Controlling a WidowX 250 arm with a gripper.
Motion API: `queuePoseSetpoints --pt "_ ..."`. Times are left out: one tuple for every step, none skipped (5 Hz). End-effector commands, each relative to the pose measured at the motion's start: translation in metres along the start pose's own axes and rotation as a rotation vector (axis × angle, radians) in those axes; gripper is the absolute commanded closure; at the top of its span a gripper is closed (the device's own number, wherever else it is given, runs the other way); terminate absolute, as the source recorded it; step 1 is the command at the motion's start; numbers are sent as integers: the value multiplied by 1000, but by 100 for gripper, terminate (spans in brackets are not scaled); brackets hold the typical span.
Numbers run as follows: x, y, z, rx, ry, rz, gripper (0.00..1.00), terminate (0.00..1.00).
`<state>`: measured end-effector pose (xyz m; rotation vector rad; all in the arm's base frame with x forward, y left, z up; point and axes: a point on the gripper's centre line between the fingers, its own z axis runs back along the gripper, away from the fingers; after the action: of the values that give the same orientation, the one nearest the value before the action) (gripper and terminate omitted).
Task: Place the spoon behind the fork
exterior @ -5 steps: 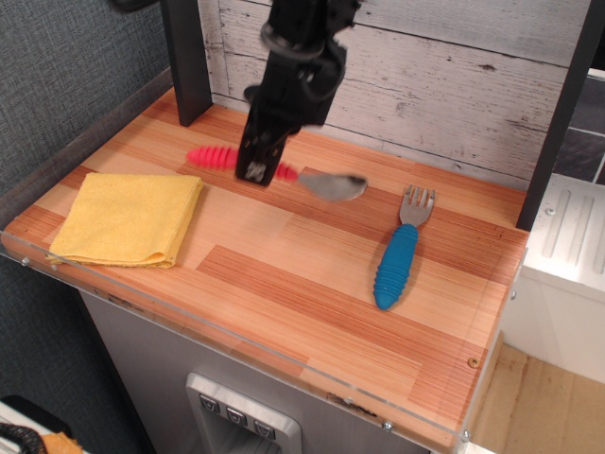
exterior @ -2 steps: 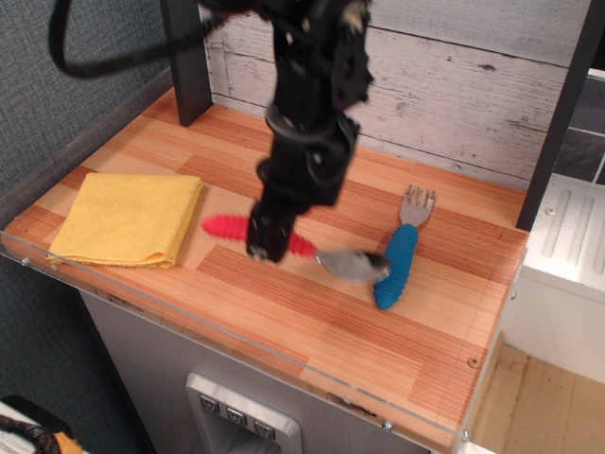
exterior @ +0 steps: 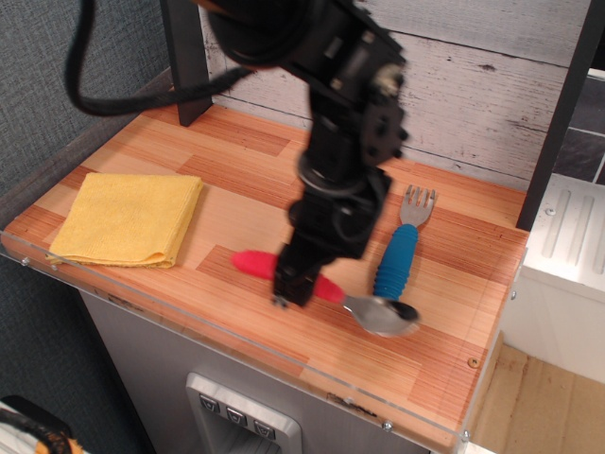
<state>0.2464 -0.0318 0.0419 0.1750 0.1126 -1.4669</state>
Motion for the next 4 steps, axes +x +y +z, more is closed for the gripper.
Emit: queuePoseSetpoints --pt "24 2 -5 -5 -13 -59 100 0" --pt "25 1 -11 -26 -24 -67 100 0" --pt "26 -1 -15 -36 -13 -89 100 0" --pt "25 -1 -14 -33 -28 -107 100 0"
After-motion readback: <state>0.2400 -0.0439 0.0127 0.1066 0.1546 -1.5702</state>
